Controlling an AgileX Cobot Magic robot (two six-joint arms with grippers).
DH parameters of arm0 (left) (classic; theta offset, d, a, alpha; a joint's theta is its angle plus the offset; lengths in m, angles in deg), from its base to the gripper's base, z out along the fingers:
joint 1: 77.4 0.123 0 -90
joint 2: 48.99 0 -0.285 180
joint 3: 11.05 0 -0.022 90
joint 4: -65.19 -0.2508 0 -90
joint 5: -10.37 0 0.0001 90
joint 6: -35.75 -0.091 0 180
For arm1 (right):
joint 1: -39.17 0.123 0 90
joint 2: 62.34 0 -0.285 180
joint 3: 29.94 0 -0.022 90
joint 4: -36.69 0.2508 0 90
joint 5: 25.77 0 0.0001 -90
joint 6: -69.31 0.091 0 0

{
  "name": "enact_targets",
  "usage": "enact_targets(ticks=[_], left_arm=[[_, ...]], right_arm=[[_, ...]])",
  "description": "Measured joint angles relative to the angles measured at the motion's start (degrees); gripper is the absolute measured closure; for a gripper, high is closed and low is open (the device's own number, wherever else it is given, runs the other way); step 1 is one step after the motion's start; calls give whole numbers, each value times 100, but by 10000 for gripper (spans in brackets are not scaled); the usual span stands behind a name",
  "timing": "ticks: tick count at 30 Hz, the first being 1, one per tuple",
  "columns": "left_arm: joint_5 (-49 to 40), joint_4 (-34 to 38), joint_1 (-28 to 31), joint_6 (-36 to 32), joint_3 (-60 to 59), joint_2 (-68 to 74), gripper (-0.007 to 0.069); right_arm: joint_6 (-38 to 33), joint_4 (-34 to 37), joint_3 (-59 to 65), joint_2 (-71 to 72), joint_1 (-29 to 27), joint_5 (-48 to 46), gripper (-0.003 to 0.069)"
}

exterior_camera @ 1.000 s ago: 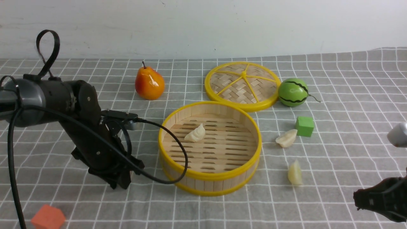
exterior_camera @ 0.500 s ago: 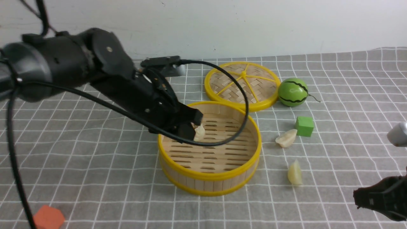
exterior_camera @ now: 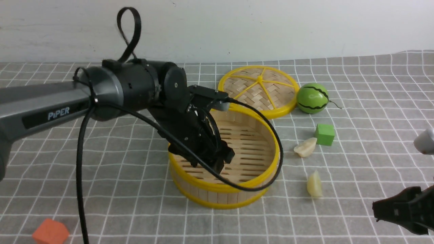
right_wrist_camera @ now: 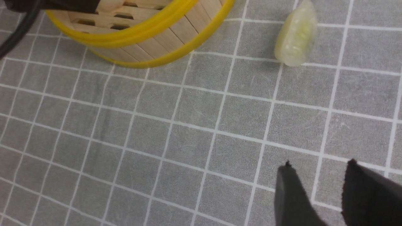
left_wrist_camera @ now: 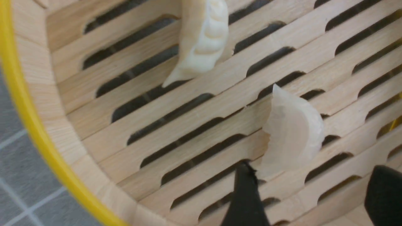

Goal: Put the dumplings into the steamer on the table with the grey tablecloth.
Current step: 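Place the dumpling into the bamboo steamer basket with the left gripper, then reach for and grasp a dumpling lying on the table beside the steamer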

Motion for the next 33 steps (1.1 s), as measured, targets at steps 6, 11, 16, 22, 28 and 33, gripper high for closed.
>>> enact_targets(ticks=[6, 11, 16, 22, 28, 33], left_arm=[[-951, -796, 0, 745, 612, -577, 183], [-1618, -1161, 0, 1189, 732, -1791, 445], [-1975, -1203, 0, 1216, 365, -2916, 639], [-1679, -1496, 0, 1242, -1094, -4441, 638], [-1613, -1722, 0, 1550, -3064, -6171, 638], [-1188, -2121, 0, 2121, -4648, -7526, 638]], right_arm=[[5, 95, -345, -416, 246, -77, 247], [190, -157, -906, -1744, 1309, 874, 240], [679, -706, -1517, -3041, 1617, 1692, 240], [1143, -1529, -2115, -4214, 1621, 2041, 278], [1201, -2060, -2510, -4512, 1621, 1670, 401], [1201, -2213, -2965, -4216, 1718, 684, 406]])
